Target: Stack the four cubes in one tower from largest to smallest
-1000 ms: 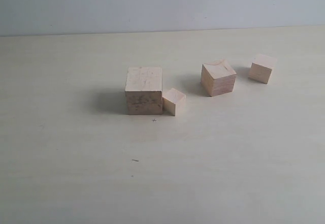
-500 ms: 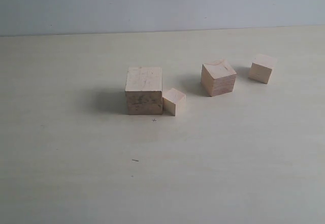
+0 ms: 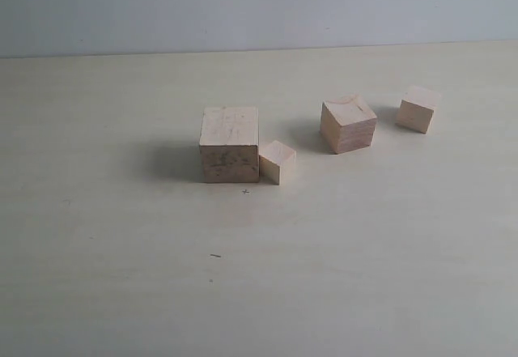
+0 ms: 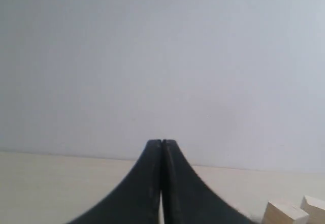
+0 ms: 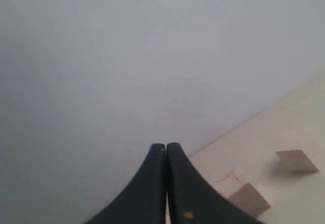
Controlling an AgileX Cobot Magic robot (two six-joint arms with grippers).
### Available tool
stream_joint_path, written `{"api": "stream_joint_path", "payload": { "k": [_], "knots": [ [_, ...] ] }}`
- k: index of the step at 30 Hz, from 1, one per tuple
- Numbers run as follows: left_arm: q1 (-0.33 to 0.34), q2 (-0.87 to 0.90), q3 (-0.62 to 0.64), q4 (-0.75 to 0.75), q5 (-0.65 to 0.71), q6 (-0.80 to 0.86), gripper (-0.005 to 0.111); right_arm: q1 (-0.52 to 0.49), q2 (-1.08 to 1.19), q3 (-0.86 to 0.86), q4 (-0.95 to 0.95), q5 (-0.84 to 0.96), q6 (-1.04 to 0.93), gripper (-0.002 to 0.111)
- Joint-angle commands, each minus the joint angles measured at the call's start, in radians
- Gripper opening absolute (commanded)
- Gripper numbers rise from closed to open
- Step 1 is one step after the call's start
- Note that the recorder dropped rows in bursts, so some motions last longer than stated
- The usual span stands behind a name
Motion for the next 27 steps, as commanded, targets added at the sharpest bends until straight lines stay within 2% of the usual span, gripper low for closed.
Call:
{"api": "stream_joint_path", "payload": {
  "k": [1,12,14,17,19,23,27],
  "knots": [
    [-0.002,-0.006,-0.004,0.026,0.081,0.001,0.000,-0.004,0.003,-0.006,-0.028,-0.031,-0.048,0.000],
    [-0.002,-0.006,-0.004,0.025,0.079,0.006,0.000,-0.004,0.005,-0.006,-0.028,0.031,-0.120,0.000],
    [-0.002,-0.006,-0.006,0.140,0.083,0.006,0.000,-0.004,0.005,-0.006,-0.028,0.031,-0.120,0.000],
    [-0.002,-0.006,0.000,0.628,-0.014,0.006,0.000,-0.004,0.005,-0.006,-0.028,-0.018,-0.120,0.000],
    [-0.002,-0.006,0.032,0.813,-0.112,0.006,0.000,-0.004,0.016,-0.014,-0.031,-0.107,-0.145,0.000],
    [-0.002,-0.006,0.054,0.816,-0.245,0.004,0.000,-0.004,0.136,-0.146,-0.039,-0.247,-0.183,0.000],
    [-0.002,-0.006,0.054,0.871,-0.252,0.004,0.000,-0.004,0.392,-0.388,-0.230,-0.185,-0.276,0.000]
  ]
}}
